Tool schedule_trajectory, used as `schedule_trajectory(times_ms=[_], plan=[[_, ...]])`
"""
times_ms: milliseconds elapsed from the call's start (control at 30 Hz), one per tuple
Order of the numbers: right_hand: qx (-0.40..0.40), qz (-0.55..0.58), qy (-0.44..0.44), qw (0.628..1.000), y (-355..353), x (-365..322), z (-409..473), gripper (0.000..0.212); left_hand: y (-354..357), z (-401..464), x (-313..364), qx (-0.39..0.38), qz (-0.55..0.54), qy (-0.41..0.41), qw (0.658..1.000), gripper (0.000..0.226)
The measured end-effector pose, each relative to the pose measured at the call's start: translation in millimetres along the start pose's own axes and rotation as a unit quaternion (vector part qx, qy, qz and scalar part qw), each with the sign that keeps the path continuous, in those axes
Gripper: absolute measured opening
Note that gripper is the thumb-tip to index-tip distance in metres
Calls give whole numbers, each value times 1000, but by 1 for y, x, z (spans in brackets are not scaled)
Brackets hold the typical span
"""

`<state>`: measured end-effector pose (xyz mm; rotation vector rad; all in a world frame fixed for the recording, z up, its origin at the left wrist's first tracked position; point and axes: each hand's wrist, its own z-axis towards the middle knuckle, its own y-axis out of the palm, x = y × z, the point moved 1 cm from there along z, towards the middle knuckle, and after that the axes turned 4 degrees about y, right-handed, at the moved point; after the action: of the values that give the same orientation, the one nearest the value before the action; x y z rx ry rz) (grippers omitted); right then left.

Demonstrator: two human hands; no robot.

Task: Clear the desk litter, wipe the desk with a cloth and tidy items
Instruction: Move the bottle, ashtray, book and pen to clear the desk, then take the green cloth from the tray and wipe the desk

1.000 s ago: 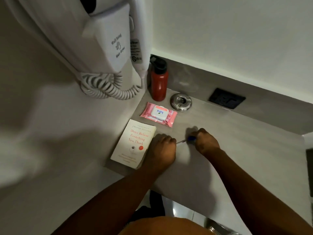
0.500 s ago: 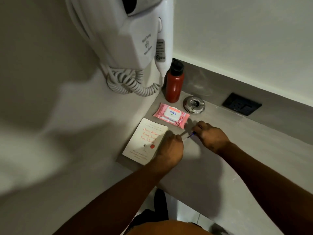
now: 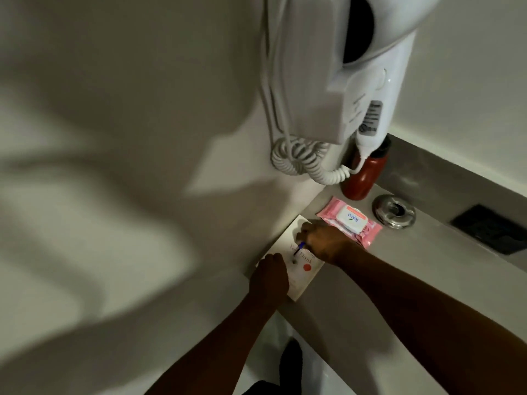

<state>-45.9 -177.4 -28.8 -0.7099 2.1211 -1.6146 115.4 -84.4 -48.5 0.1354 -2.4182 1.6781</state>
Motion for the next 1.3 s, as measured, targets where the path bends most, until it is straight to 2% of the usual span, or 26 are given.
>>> schedule_trajectory(times_ms=[100, 200, 267, 400, 467, 600, 700, 867, 967, 1067, 1133, 1200, 1300], plan=[[7, 20, 5, 1000, 2, 1, -1, 27, -3, 2, -1, -7, 3, 1, 1000, 27], [29, 60, 32, 997, 4, 5, -18, 35, -6, 4, 6, 27, 27, 39, 999, 43], [59, 86, 59, 993, 6, 13, -41, 38, -9, 6, 19, 68, 17, 107, 992, 54], [123, 147, 122, 974, 13, 39, -109, 43, -8, 18, 67, 132, 28, 282, 950, 55], [134, 153, 164, 965, 21, 57, -153, 49, -6, 24, 108, 123, 40, 339, 932, 58], [161, 152, 297, 929, 44, 90, -258, 58, 11, 28, 210, 49, 106, 446, 887, 62], [154, 150, 407, 888, 68, 106, -347, 63, 36, 14, 297, 4, 112, 514, 851, 62], [124, 170, 570, 794, 110, 126, -499, 63, 85, -41, 453, -47, 135, 634, 760, 62], [119, 183, 660, 719, 136, 135, -586, 61, 121, -91, 542, -79, 148, 700, 694, 62], [121, 193, 745, 627, 161, 144, -663, 57, 156, -136, 619, -89, 134, 750, 641, 62], [107, 212, 792, 563, 180, 151, -707, 57, 181, -162, 668, -103, 128, 765, 623, 62], [93, 235, 819, 515, 196, 156, -738, 54, 202, -178, 709, -122, 138, 761, 622, 62], [76, 269, 825, 491, 221, 164, -775, 52, 231, -191, 767, -130, 177, 751, 623, 62]])
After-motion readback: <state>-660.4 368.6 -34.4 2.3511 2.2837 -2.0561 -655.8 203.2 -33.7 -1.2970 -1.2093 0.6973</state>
